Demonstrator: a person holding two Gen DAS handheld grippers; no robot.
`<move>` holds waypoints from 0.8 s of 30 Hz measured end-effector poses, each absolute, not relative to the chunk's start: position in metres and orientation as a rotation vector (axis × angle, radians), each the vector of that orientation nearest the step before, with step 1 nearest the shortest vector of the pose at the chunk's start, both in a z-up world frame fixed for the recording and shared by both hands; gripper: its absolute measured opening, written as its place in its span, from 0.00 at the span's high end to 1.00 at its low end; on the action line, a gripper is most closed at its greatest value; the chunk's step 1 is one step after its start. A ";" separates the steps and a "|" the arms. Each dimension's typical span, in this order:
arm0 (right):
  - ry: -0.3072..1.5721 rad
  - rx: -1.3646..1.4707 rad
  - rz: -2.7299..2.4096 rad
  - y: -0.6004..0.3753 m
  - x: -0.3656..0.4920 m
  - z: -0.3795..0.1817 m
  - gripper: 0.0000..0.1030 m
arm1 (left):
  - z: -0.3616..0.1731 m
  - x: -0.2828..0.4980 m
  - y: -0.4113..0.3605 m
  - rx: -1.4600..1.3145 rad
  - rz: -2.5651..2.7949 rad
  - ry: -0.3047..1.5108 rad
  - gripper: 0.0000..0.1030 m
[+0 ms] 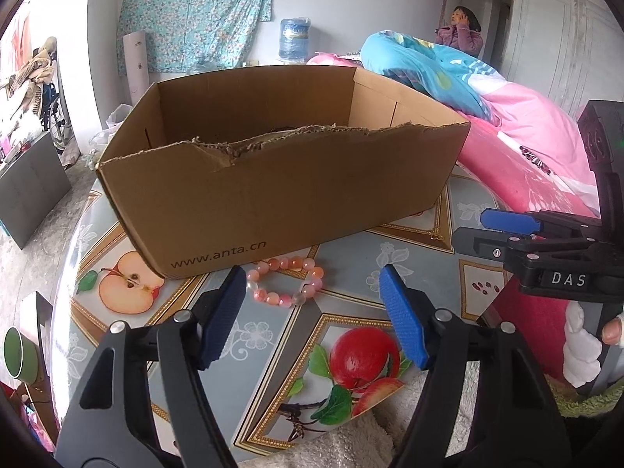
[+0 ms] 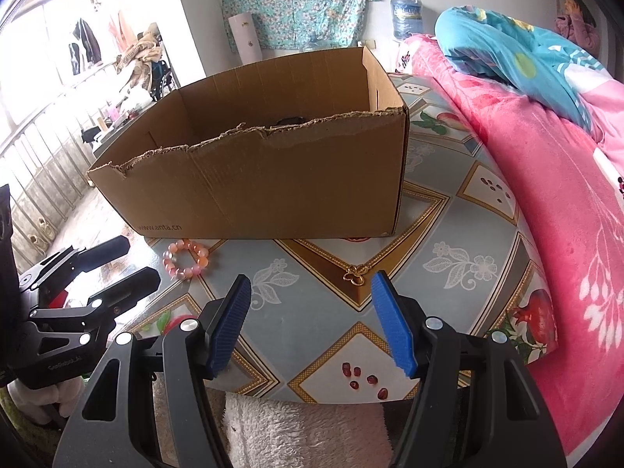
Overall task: Organize jewelry
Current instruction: 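Move the right tool to the small gold charm while the left tool approaches the pink and orange bracelet, then close the right tool on the gold charm while the left tool closes on the bracelet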
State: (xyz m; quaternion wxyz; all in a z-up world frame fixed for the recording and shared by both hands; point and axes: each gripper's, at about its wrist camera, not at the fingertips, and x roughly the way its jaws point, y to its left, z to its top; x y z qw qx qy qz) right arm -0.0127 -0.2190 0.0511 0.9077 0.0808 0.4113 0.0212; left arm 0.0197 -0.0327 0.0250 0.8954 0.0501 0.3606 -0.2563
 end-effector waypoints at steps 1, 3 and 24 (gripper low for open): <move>0.843 0.168 0.048 -0.220 -0.013 0.052 0.39 | 0.024 0.022 -0.036 0.110 -0.540 0.749 0.40; 0.836 0.166 0.052 -0.222 -0.012 0.052 0.39 | 0.021 0.028 -0.044 0.130 -0.556 0.757 0.45; 0.894 0.068 0.060 -0.226 0.015 0.029 0.54 | -0.015 0.064 -0.053 0.197 -0.487 0.905 0.92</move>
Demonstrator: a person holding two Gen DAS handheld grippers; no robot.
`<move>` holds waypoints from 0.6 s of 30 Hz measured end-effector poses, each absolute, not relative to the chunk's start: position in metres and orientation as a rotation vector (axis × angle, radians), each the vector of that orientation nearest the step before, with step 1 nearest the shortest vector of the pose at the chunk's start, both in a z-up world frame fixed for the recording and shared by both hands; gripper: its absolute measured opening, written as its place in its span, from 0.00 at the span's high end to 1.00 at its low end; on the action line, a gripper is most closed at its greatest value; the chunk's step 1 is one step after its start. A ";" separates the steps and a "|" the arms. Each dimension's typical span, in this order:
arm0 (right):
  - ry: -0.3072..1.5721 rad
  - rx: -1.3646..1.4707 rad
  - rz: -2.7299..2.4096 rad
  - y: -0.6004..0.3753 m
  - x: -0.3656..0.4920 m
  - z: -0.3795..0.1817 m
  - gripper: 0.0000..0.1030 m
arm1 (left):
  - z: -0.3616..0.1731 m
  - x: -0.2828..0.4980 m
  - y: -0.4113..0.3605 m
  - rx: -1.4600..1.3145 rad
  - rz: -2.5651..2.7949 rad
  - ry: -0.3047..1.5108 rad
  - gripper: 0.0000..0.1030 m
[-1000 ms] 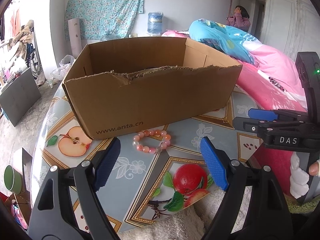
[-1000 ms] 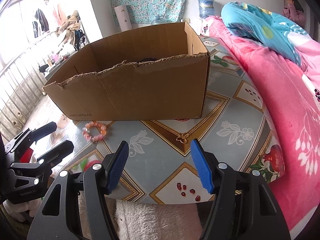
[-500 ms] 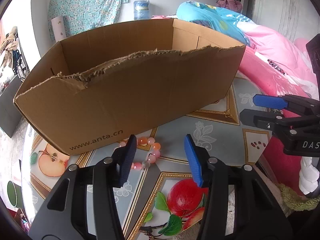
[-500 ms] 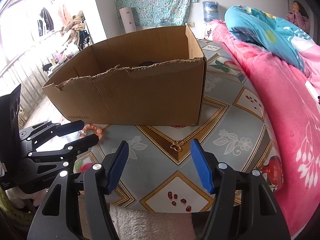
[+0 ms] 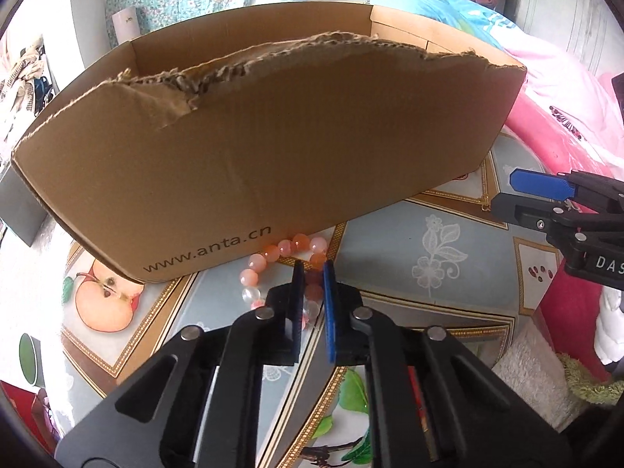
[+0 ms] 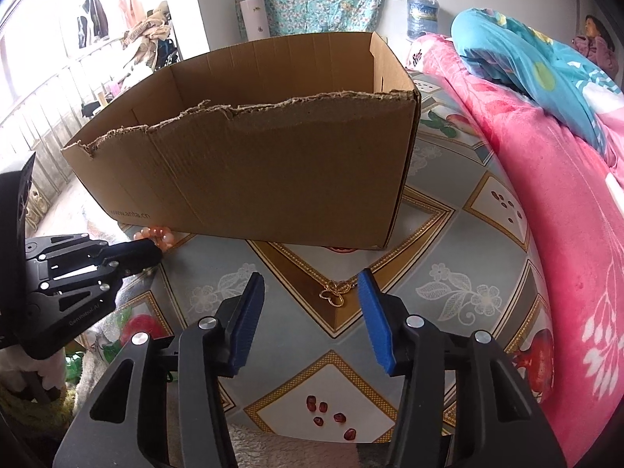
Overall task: Organize jewelry
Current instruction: 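Close the right tool on the gold charm while the left tool closes on the bracelet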
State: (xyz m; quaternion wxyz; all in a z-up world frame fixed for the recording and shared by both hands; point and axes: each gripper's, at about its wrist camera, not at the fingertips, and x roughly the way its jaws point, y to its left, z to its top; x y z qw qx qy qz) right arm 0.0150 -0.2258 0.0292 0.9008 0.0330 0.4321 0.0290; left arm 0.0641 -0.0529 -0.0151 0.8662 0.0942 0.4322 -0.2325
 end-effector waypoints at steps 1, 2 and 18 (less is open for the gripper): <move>0.899 0.063 0.058 -0.226 0.015 0.028 0.56 | -0.015 0.065 -0.050 0.192 -0.482 0.908 0.92; 0.907 0.058 0.055 -0.227 0.017 0.026 0.56 | -0.015 0.065 -0.048 0.190 -0.472 0.909 0.92; 0.968 0.020 0.081 -0.221 0.025 0.012 0.85 | -0.015 0.065 -0.040 0.144 -0.464 0.923 0.92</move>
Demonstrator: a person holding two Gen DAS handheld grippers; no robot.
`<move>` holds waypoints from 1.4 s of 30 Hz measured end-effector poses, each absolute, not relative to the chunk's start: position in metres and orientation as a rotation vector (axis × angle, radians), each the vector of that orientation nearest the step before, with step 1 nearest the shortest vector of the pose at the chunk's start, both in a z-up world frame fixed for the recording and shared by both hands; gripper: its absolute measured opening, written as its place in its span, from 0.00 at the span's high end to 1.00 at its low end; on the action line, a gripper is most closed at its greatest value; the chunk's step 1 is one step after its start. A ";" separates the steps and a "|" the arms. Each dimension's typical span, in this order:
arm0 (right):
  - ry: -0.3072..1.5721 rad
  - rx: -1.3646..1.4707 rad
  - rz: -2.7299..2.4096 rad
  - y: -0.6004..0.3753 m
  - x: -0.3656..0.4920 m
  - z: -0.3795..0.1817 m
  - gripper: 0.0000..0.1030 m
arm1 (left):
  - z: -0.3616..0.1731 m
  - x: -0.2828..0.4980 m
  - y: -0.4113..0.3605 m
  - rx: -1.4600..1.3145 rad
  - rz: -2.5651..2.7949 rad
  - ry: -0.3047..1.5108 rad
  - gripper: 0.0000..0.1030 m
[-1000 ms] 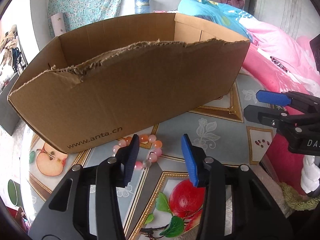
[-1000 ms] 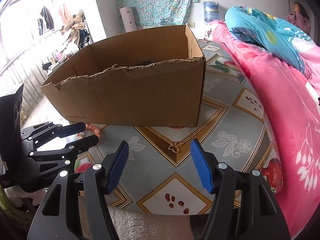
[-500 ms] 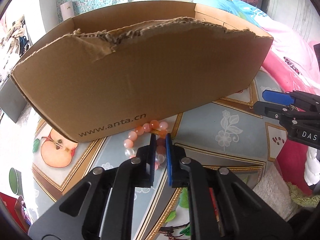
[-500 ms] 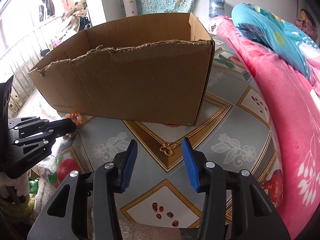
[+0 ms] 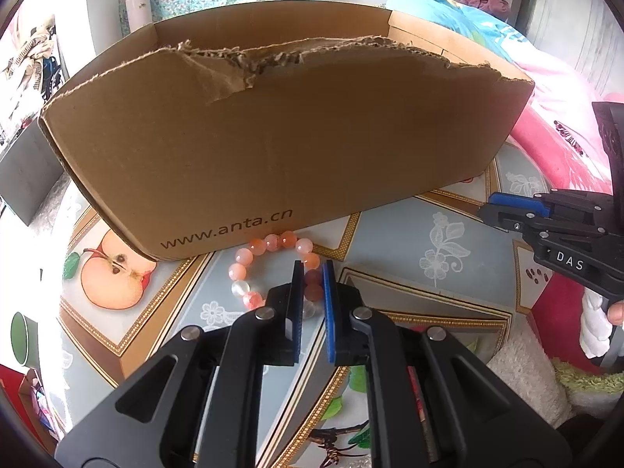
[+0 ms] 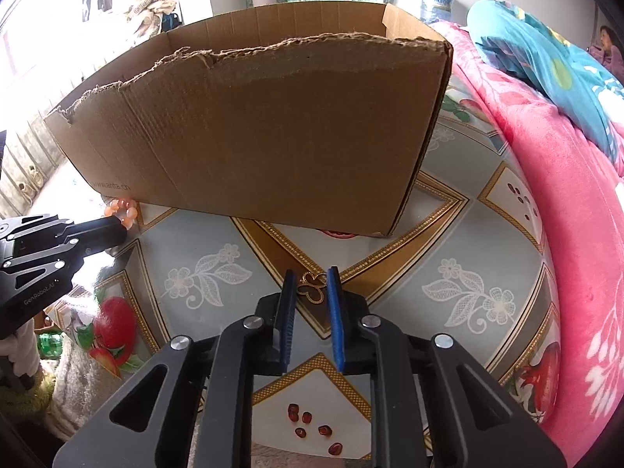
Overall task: Organize jewelry
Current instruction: 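Close the right tool on the gold charm while the left tool closes on the bracelet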
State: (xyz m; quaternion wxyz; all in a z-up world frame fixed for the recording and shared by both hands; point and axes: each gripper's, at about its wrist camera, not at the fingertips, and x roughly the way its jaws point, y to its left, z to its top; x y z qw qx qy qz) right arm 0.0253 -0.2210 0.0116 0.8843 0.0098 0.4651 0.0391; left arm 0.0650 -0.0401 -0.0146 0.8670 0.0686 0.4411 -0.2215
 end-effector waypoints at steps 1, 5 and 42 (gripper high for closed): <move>0.971 0.033 0.088 -0.220 0.025 0.012 0.85 | -0.014 0.065 -0.041 0.143 -0.464 0.922 0.92; 0.983 0.098 0.120 -0.216 0.023 0.013 0.85 | -0.014 0.066 -0.043 0.143 -0.465 0.924 0.92; 0.963 -0.003 0.140 -0.205 0.028 0.012 0.84 | -0.016 0.066 -0.040 0.136 -0.461 0.930 0.92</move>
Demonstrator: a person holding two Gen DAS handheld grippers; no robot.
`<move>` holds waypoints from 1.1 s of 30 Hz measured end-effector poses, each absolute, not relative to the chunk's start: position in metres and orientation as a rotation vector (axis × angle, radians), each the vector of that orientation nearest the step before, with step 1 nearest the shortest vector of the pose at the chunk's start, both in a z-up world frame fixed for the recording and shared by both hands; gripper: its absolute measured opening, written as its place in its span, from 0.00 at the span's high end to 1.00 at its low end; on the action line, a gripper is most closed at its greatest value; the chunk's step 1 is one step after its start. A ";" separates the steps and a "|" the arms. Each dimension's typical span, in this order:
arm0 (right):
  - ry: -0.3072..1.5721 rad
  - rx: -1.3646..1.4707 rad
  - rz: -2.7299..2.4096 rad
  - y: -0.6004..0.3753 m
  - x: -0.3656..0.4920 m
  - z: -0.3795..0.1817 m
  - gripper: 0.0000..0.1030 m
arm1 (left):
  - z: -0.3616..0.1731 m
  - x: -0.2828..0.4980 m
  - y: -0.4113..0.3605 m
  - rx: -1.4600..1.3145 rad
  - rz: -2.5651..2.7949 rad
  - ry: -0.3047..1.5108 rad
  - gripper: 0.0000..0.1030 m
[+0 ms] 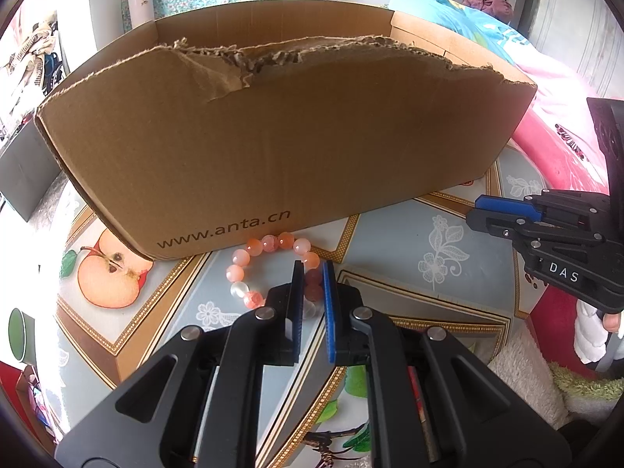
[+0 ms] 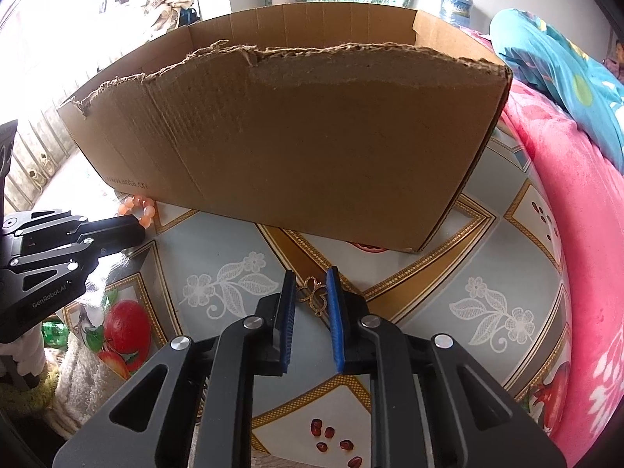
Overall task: Organize jewelry
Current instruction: 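Close the right tool on the gold charm while the left tool closes on the bracelet, then lift the charm with the right tool while the left tool lifts the bracelet toward the box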
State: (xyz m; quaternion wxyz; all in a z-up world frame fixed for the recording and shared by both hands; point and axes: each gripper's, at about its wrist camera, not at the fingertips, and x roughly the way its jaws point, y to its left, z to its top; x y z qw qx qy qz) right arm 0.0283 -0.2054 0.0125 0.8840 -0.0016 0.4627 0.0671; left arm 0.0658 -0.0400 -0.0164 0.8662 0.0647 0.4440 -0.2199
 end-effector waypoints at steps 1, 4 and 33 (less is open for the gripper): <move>0.963 0.004 0.140 -0.206 0.029 0.012 0.84 | -0.016 0.066 -0.040 0.136 -0.461 0.930 0.92; 0.964 0.027 0.141 -0.210 0.031 0.013 0.84 | -0.017 0.066 -0.040 0.135 -0.460 0.930 0.92; 0.941 0.128 0.163 -0.221 0.040 0.022 0.84 | -0.014 0.069 -0.048 0.150 -0.445 0.937 0.92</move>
